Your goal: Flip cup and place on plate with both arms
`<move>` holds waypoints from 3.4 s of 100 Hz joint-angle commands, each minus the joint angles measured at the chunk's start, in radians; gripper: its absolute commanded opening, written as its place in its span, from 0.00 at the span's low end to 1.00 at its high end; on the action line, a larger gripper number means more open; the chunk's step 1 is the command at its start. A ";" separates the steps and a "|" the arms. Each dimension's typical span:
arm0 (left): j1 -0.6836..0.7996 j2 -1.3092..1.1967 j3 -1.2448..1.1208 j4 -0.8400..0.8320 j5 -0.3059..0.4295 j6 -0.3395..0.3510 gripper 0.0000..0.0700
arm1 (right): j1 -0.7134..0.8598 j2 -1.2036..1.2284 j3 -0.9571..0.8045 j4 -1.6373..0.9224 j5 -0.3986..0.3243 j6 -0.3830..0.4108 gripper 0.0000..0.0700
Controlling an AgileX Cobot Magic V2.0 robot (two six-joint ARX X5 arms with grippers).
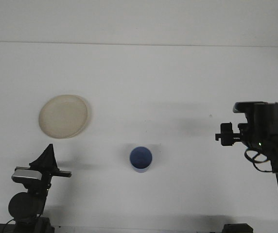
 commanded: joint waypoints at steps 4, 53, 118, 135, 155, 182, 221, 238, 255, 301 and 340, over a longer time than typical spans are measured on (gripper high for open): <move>-0.001 -0.002 -0.020 0.010 -0.004 -0.002 0.02 | -0.033 -0.089 -0.108 0.080 0.000 -0.017 0.65; -0.001 -0.002 -0.020 0.010 -0.004 -0.002 0.02 | -0.053 -0.565 -0.641 0.593 -0.001 -0.011 0.65; -0.001 -0.002 -0.020 0.010 -0.004 -0.002 0.02 | -0.054 -0.656 -0.814 0.790 0.000 -0.055 0.65; -0.001 -0.002 -0.020 0.010 -0.004 -0.002 0.02 | -0.054 -0.656 -0.814 0.790 0.000 -0.054 0.65; -0.001 -0.002 -0.020 0.023 -0.004 0.002 0.02 | -0.053 -0.656 -0.814 0.790 0.000 -0.054 0.65; -0.001 -0.002 0.016 0.008 -0.005 0.002 0.02 | -0.054 -0.656 -0.814 0.790 0.000 -0.050 0.65; -0.001 0.195 0.407 -0.331 -0.004 -0.002 0.02 | -0.054 -0.656 -0.814 0.790 0.000 -0.043 0.65; -0.001 0.426 0.666 -0.591 -0.004 -0.001 0.02 | -0.053 -0.656 -0.814 0.790 0.000 -0.043 0.65; -0.001 0.634 0.868 -0.793 -0.004 -0.001 0.02 | -0.053 -0.656 -0.814 0.789 0.000 -0.035 0.65; -0.002 0.882 1.025 -1.032 -0.004 -0.002 0.02 | -0.053 -0.656 -0.814 0.789 0.000 -0.035 0.65; -0.002 0.879 1.025 -1.028 -0.004 -0.047 0.78 | -0.053 -0.656 -0.814 0.790 0.000 -0.035 0.65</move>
